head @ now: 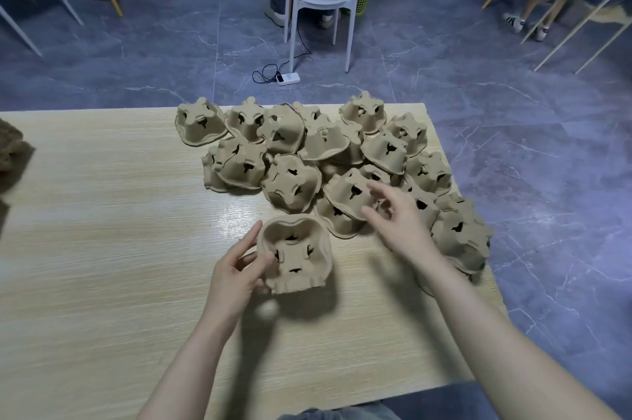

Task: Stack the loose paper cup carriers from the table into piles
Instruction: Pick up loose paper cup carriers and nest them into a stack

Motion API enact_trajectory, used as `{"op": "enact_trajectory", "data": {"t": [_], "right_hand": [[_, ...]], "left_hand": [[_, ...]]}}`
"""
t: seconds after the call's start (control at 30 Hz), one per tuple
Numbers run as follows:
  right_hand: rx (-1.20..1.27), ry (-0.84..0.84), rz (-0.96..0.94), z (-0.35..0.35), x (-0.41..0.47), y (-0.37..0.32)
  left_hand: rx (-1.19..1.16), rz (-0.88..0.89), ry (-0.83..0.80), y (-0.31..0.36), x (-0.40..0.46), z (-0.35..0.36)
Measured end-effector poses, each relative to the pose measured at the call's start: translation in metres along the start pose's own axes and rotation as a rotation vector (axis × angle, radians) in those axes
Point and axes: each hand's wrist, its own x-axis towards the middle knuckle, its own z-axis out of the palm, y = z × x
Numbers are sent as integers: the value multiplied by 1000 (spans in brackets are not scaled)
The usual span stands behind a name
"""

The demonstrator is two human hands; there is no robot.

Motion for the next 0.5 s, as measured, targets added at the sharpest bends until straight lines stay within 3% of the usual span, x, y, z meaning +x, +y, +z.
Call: {"op": "enact_trajectory", "data": {"t": [0.3,0.5], "right_hand": [[-255,-167,78,6,69,3],[-373,-165,45,8,70,-1]], "left_hand": [[-46,3,21,-2,-1,-12],[-72,-21,31,-6,1,-20]]}}
